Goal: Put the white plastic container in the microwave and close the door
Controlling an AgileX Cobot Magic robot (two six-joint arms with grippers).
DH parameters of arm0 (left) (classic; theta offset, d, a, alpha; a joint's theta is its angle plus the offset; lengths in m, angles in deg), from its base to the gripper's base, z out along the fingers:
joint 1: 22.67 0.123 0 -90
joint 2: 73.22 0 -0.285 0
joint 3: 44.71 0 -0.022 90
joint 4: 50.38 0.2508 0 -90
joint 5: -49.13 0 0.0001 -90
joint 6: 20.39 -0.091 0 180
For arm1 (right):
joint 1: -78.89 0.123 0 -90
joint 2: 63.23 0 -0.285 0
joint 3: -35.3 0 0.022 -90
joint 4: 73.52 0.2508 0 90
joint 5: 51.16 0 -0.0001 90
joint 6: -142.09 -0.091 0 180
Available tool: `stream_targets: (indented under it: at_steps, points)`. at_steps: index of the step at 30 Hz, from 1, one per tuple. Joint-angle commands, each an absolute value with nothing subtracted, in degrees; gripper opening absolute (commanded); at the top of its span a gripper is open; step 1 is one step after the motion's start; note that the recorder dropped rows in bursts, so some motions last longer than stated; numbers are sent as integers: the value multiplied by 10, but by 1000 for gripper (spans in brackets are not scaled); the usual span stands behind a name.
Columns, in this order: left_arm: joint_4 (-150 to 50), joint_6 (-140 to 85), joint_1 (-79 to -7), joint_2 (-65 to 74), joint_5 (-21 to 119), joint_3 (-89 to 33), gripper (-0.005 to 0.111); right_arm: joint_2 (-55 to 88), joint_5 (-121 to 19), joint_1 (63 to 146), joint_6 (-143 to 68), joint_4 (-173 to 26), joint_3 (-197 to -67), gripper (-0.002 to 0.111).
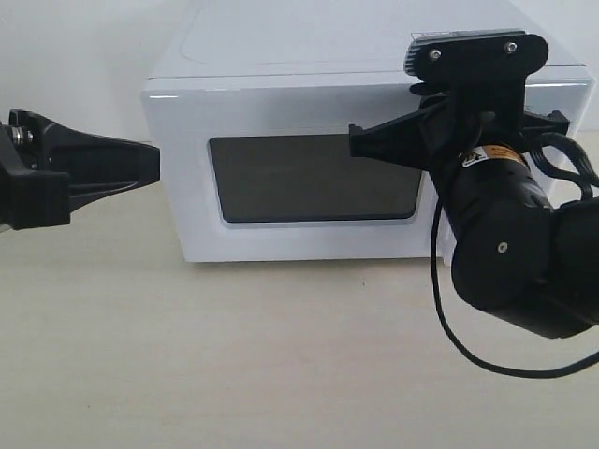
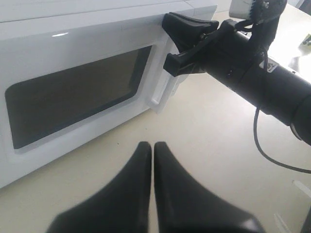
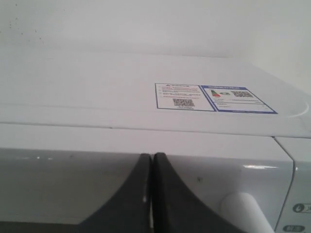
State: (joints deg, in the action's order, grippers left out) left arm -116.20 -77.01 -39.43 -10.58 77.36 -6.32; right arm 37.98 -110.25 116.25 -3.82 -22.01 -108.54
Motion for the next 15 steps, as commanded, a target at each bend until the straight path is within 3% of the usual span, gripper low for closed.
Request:
stream_targets:
  at_steps: [1,15]
  points:
    - [-1170,-769,-399,-110,784,-61,4,379,-1096,1160,-24,-209,-1089,0]
    - [-1224,-782,-399,-200,831,-52,4,233,-1074,1247,105,-157,-1021,0]
